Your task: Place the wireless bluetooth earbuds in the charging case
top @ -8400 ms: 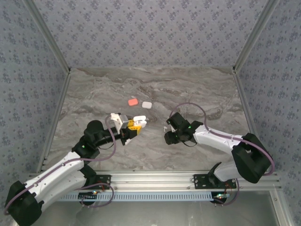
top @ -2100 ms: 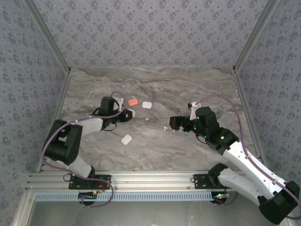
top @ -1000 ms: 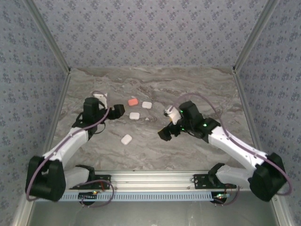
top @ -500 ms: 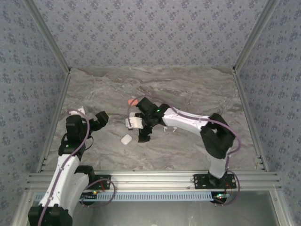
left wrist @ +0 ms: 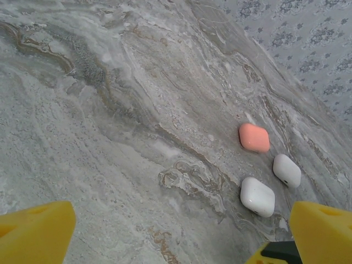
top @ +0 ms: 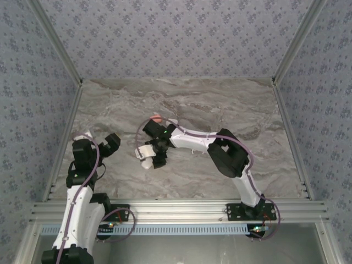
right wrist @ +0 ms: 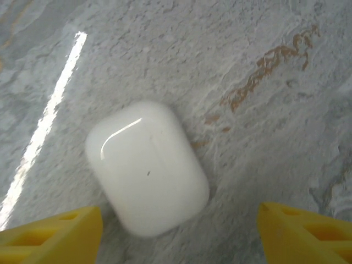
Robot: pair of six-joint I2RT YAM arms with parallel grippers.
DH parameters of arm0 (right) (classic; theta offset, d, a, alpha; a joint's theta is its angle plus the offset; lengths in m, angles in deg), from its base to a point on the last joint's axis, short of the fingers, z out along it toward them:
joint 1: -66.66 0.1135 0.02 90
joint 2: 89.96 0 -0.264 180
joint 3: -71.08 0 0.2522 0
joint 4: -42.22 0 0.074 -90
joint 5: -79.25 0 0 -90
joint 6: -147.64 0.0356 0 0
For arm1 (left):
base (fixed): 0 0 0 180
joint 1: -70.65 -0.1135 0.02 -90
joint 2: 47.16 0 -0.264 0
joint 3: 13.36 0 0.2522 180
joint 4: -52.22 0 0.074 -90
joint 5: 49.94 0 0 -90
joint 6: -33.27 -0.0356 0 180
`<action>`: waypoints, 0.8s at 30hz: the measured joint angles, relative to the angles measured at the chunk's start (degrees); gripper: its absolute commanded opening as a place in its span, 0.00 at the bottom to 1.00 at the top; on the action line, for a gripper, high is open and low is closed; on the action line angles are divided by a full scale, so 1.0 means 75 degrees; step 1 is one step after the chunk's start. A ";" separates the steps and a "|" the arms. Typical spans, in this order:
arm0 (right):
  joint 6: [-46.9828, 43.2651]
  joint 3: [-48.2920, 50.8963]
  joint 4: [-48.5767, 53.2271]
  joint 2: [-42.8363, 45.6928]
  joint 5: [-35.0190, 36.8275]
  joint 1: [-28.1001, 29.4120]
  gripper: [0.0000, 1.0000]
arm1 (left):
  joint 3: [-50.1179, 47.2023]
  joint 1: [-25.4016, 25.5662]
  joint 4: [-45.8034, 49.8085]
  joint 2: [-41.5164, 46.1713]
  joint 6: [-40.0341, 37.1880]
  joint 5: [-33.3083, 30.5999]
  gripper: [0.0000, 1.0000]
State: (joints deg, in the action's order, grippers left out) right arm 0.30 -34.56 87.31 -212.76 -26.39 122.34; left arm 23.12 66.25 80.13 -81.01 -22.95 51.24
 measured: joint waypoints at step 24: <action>0.0819 0.1708 -0.0994 0.1105 0.0230 -0.0099 0.43 | -0.0055 -0.0015 -0.0262 -0.0009 0.0122 0.1309 0.98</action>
State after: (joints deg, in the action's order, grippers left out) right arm 6.44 -21.75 79.86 -204.48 -24.66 121.60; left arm 22.71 66.14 78.17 -81.07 -22.04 61.06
